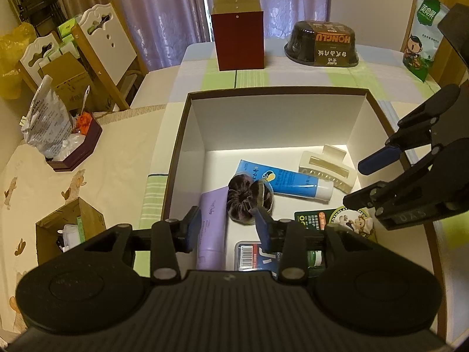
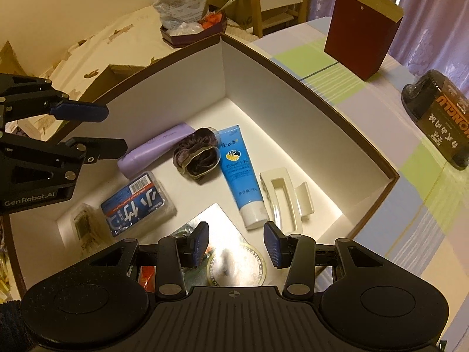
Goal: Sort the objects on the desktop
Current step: 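Withdraw both open tools from the box toward the remaining items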
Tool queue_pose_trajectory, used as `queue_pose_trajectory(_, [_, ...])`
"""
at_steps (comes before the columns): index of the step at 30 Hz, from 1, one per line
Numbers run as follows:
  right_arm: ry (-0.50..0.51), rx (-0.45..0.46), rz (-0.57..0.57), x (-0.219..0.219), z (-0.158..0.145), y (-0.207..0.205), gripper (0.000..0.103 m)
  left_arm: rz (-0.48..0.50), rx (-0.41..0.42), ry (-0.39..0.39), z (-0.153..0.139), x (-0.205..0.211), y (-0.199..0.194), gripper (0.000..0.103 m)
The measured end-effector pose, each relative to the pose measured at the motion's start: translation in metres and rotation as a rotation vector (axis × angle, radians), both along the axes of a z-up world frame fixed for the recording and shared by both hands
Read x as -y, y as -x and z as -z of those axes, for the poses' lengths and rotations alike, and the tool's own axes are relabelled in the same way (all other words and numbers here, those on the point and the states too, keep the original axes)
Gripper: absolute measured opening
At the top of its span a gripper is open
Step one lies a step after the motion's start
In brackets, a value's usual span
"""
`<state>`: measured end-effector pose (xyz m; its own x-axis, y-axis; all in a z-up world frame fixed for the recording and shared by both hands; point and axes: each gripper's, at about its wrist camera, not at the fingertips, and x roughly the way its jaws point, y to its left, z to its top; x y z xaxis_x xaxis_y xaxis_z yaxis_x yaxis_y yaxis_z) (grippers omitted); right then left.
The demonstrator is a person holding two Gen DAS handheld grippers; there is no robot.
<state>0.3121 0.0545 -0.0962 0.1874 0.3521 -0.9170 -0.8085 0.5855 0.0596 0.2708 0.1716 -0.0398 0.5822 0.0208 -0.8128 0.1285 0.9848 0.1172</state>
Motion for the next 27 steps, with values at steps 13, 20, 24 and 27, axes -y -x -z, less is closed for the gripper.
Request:
queue_pose_trajectory(13, [-0.004, 0.122, -0.03, 0.013, -0.019, 0.032, 0.094, 0.002, 0.026, -0.018, -0.014, 0.011, 0.018, 0.069])
queue_pose_trajectory(20, [-0.002, 0.15, -0.021, 0.024, -0.025, 0.047, 0.094, 0.004, 0.038, -0.025, -0.023, 0.019, 0.032, 0.086])
queue_pose_trajectory(24, [-0.014, 0.173, -0.013, 0.032, -0.032, 0.058, 0.094, 0.007, 0.047, -0.023, -0.028, 0.023, 0.042, 0.089])
queue_pose_trajectory(27, [-0.032, 0.177, 0.001, 0.039, -0.037, 0.066, 0.094, 0.01, 0.055, -0.023, -0.032, 0.028, 0.05, 0.09])
